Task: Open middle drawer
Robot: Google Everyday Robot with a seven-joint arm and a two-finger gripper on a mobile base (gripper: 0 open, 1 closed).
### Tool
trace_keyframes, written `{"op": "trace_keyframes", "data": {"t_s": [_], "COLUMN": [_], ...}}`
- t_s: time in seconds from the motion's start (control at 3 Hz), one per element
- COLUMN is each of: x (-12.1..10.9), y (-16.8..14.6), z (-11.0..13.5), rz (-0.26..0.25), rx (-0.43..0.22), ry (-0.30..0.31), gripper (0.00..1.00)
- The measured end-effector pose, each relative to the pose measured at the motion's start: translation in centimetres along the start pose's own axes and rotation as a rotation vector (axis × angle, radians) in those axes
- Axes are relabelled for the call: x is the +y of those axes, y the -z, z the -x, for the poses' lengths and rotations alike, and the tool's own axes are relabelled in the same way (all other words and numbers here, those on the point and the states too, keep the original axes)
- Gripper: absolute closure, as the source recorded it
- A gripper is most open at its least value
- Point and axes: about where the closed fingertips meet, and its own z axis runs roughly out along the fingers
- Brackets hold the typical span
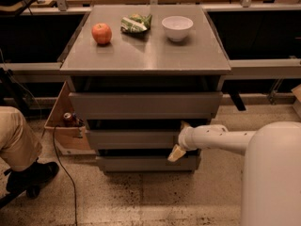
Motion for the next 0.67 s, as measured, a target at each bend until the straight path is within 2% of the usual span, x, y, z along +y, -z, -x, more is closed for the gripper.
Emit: {"op": "trace_keyframes", "data": {"t_s": [0.33,0.67], "x": [-1.1,-1.4], "y": [-2.2,-4.5], "z": [0.3,0.2], "rz": [-0.003,0.016], "rx": [-0.013,-0.021], "ry": [0.015,0.022], "gripper": [0.0,0.02]}}
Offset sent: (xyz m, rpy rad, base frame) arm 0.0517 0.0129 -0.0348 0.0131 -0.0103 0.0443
